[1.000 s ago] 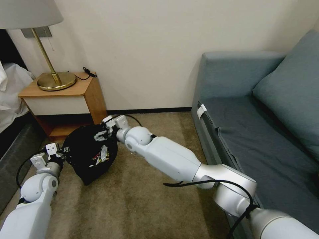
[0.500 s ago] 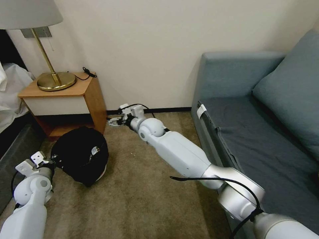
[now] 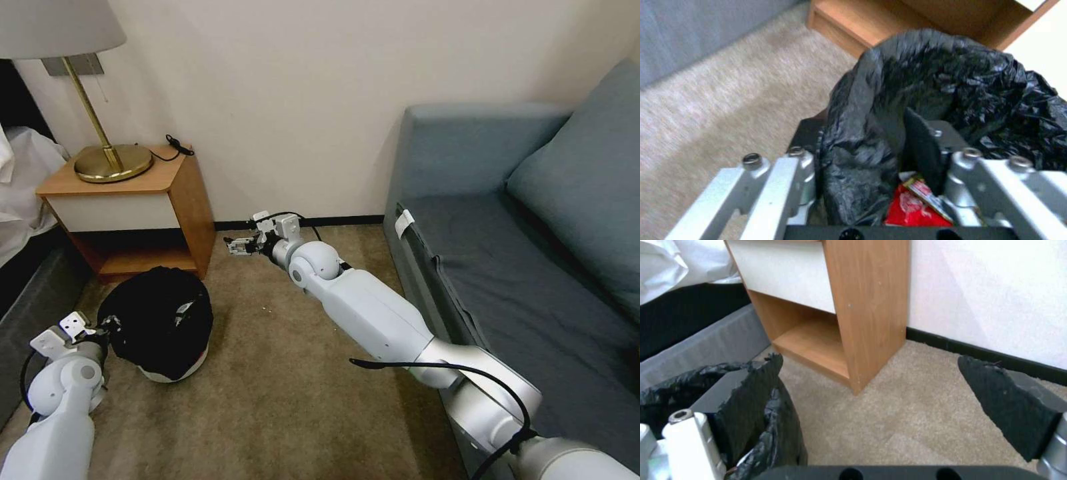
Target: Pick up the trash bin, then pick up the garbage on the floor and place it into the trash bin.
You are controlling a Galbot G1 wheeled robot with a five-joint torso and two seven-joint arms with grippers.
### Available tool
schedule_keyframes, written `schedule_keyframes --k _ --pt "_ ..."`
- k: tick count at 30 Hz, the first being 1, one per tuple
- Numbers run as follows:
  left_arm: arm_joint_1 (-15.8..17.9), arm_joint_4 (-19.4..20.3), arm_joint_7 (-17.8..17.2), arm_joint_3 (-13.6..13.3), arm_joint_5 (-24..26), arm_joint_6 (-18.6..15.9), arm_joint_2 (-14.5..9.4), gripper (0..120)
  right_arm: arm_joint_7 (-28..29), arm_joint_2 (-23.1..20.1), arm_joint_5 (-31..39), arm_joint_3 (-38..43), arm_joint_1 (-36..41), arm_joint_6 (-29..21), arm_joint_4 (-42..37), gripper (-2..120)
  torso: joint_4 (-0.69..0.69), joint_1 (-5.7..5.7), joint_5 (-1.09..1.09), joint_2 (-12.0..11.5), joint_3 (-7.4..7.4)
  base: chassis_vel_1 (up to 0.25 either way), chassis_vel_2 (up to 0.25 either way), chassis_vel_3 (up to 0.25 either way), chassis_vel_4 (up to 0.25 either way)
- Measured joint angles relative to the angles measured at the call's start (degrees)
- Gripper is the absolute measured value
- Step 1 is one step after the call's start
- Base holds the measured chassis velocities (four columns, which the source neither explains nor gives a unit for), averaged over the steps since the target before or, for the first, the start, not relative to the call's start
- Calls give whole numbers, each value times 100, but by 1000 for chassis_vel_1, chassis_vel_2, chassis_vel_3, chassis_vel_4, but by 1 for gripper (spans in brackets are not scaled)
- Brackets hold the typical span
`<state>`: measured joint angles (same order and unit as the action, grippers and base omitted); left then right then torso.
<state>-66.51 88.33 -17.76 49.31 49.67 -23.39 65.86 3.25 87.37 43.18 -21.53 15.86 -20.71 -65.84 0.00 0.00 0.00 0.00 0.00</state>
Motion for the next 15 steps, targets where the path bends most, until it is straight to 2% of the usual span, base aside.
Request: schedule_keyframes --k 1,3,4,5,7,8,13,14,15 --pt "0 0 0 0 0 0 0 51 0 0 0 0 0 0 0 100 0 0 0 0 0 0 0 0 0" --pt "-32 22 48 22 -271 85 -26 57 4 26 -19 27 20 14 20 100 0 0 0 0 0 0 0 0 0" --pt "-65 54 80 50 -485 138 -52 64 14 53 -44 54 45 27 55 100 0 0 0 0 0 0 0 0 0" --pt "-65 54 80 50 -485 138 -52 64 14 53 -44 54 45 27 55 100 0 0 0 0 0 0 0 0 0" --pt "-118 108 99 94 -707 175 -93 72 22 86 -90 71 72 57 121 100 0 0 0 0 0 0 0 0 0" --pt "-147 135 110 125 -924 204 -115 81 30 124 -130 97 96 99 210 100 0 0 0 0 0 0 0 0 0" --pt "-187 181 113 151 -1178 211 -148 93 47 184 -157 136 116 160 351 100 0 0 0 0 0 0 0 0 0" --pt "-197 214 135 157 -1408 260 -157 98 48 219 -181 172 117 199 438 100 0 0 0 0 0 0 0 0 0" --pt "-198 222 147 157 -1457 277 -158 99 48 229 -184 185 117 209 464 100 1 0 0 0 0 0 0 0 0"
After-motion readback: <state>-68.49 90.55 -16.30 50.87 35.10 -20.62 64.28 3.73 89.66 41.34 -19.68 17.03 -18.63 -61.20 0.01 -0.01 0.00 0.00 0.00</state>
